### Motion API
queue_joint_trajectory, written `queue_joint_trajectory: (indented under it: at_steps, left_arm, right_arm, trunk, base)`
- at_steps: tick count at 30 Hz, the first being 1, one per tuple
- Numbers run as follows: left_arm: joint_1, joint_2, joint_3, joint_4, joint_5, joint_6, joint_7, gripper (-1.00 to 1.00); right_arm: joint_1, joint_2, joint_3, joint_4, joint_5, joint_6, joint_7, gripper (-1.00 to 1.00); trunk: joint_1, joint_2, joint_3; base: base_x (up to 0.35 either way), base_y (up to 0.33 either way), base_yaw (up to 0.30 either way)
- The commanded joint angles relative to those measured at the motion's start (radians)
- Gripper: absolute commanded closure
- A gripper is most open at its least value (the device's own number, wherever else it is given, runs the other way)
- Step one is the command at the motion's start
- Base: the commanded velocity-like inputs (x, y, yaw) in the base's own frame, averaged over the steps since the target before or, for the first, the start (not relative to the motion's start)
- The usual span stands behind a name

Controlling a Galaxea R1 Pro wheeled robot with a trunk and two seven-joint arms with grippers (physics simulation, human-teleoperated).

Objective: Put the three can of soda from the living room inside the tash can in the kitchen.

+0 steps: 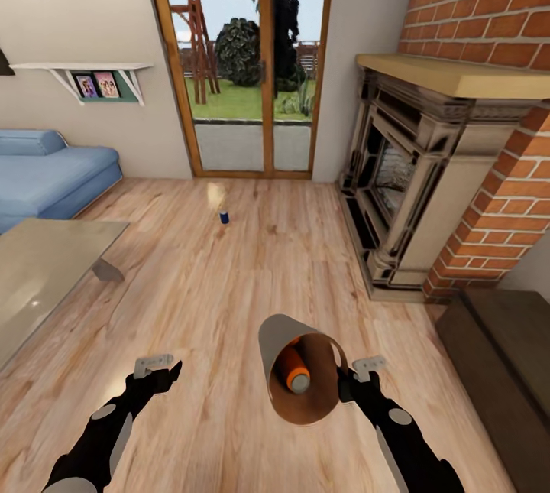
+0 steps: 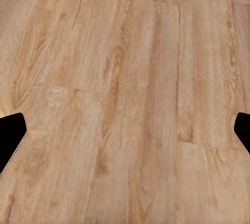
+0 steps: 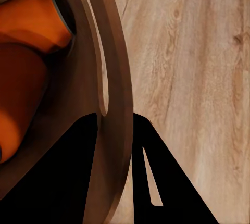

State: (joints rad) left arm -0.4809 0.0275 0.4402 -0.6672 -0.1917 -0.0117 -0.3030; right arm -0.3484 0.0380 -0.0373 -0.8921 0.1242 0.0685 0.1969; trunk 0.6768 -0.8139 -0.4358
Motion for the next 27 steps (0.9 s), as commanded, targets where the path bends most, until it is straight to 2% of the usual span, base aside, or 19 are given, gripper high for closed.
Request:
queue_joint_trajectory:
  at_steps: [1, 24, 27]
  left_arm:
    - [0.000, 0.000, 0.000, 0.000, 0.000, 0.000, 0.000, -1.00]
    - [0.000, 0.000, 0.000, 0.000, 0.000, -0.001, -0.002, -1.00]
    - [0.001, 0.000, 0.000, 0.000, 0.000, -0.001, -0.002, -1.00]
  right_arm:
    - [-0.001, -0.001, 0.000, -0.002, -0.009, 0.000, 0.007, 1.00]
    - [-0.001, -0.011, -0.016, -0.004, -0.011, 0.000, 0.022, 1.00]
    - [-0.001, -0.026, -0.027, -0.004, -0.012, 0.000, 0.022, 1.00]
  trunk:
    - [0.000, 0.000, 0.000]
    - [0.000, 0.000, 0.001]
    - [0.000, 0.000, 0.002]
  base:
    - [0.305, 0.186, 0.000]
    - [0.308, 0.170, 0.000]
    - [0.313, 0.145, 0.000]
